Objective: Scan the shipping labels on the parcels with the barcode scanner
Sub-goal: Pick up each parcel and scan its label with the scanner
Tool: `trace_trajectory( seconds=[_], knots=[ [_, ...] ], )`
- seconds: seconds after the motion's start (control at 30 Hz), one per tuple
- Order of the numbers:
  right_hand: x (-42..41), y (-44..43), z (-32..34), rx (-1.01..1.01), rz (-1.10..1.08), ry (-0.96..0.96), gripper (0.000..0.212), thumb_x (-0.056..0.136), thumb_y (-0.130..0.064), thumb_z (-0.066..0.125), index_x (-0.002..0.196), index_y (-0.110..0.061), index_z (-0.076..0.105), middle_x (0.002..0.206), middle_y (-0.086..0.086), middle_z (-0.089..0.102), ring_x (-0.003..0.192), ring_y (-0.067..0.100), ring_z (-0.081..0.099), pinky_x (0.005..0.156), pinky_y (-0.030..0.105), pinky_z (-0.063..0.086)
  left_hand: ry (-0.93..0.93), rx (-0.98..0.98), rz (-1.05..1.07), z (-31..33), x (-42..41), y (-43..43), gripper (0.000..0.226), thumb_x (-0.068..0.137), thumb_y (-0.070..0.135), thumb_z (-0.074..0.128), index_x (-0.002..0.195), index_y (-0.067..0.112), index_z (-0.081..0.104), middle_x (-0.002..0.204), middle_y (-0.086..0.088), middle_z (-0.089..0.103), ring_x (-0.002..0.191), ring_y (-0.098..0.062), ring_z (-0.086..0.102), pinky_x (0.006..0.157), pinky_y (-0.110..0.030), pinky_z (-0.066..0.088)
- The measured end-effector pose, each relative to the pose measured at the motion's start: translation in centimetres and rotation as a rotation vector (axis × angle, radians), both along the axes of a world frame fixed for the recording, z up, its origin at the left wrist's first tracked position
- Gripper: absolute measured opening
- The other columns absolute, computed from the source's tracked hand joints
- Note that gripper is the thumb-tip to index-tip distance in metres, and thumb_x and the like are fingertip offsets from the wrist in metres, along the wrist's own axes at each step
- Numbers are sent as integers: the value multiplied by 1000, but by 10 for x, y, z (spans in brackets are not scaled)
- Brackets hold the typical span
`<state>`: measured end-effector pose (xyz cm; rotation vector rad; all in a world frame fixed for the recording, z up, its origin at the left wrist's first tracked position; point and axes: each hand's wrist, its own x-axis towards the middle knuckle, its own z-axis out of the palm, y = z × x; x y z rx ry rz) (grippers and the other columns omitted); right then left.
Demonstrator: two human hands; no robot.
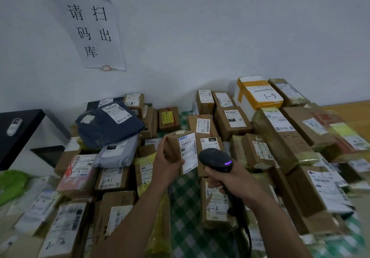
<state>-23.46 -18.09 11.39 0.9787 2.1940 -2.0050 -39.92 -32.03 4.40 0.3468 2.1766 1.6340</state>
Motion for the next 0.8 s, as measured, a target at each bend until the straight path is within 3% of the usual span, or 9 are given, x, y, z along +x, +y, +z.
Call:
trace_trajectory(
  seconds=[0.2,0.33,0.47,0.53,0.63,0.73,0.8],
  knots=[
    [0,2,-2,-39,-3,14,18,95,-34,75,112,-30,70,93,-1,81,89,16,79,81,35,54,-30,19,4,-1,1,-3,100,82,1,83,157,38,28,157,-3,45,137,-20,50,105,-44,53],
    [7,4,-8,-60,-69,62,26,93,-32,77,117,-37,67,99,-5,81,92,17,78,93,47,60,-84,-14,-68,1,19,-16,104,81,11,87,155,49,26,156,3,48,135,-16,51,107,-52,52],
    [21,6,-19,-41,-173,97,30,91,-29,81,114,-43,66,98,-11,80,89,16,78,92,48,61,-148,-84,-161,-1,59,-45,109,80,17,89,155,59,20,152,7,50,134,-15,52,106,-51,52],
    [29,3,-26,-36,-211,96,32,90,-30,81,119,-35,68,91,-15,80,83,9,78,86,39,63,-153,-134,-247,-5,80,-61,110,79,26,90,153,63,18,146,15,51,133,-9,52,109,-46,50],
    [40,0,-39,16,-210,61,23,93,-27,78,115,-28,70,82,-14,76,70,-1,71,56,18,53,-172,-189,-373,-10,106,-75,103,79,33,90,151,64,22,142,25,50,132,3,50,108,-34,49],
    [47,-5,-50,28,-167,36,22,94,-27,77,114,-31,69,89,-12,74,79,4,69,60,22,50,-175,-221,-501,-12,123,-85,93,84,23,86,140,69,27,131,41,44,117,26,45,89,-6,48],
    [52,-7,-60,10,-153,13,23,94,-26,78,114,-31,68,93,-3,76,85,15,72,65,29,55,-190,-247,-535,-14,132,-91,94,85,21,85,131,77,26,126,44,45,116,26,45,88,-6,45]
  ],
)
